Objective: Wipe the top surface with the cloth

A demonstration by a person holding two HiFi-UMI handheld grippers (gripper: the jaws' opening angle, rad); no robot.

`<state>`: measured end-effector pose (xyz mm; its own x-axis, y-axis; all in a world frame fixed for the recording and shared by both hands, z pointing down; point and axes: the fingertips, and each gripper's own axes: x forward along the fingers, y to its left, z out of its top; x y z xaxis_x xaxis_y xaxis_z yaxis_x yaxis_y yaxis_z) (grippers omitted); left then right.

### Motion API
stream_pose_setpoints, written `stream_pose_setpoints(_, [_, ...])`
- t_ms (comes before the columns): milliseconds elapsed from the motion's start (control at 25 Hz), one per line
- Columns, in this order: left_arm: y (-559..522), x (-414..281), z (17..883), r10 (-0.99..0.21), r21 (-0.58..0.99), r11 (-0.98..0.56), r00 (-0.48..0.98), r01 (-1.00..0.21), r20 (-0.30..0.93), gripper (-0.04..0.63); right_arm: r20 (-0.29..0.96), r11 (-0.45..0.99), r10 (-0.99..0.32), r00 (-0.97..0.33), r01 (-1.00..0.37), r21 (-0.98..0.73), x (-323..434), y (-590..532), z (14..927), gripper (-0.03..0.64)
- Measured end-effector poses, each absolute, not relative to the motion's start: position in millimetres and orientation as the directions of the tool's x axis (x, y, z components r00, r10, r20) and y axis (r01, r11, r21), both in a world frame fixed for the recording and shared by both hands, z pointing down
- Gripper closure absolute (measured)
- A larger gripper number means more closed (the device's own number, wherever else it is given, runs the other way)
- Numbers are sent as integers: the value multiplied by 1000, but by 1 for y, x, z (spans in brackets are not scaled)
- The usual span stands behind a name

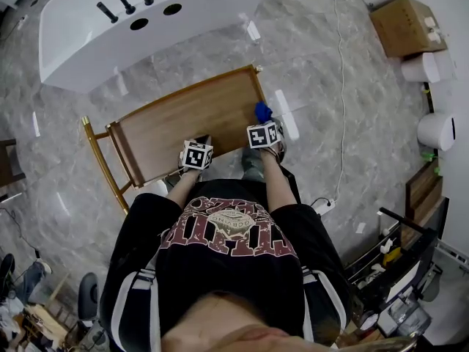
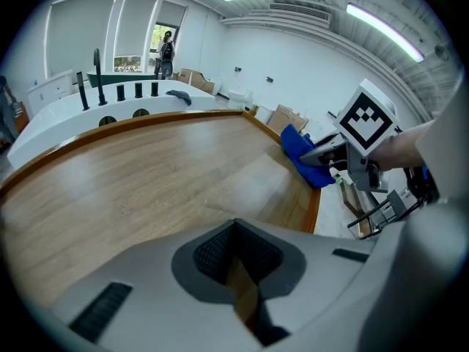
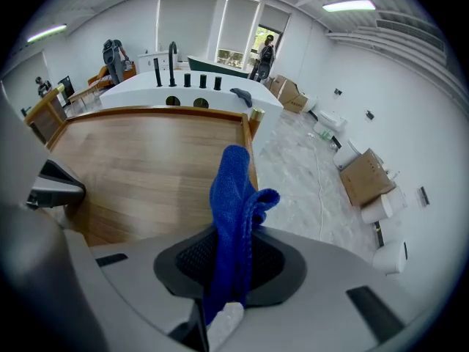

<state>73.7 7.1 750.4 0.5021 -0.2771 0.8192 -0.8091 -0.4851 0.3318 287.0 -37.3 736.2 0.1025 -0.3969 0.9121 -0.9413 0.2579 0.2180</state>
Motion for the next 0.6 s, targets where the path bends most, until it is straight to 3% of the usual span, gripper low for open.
stream_pose_setpoints(600, [-4,-3,704,-492,310,-289,419,-906,763,549,866,456,-451,-218,-890,14,156,-65,705,531])
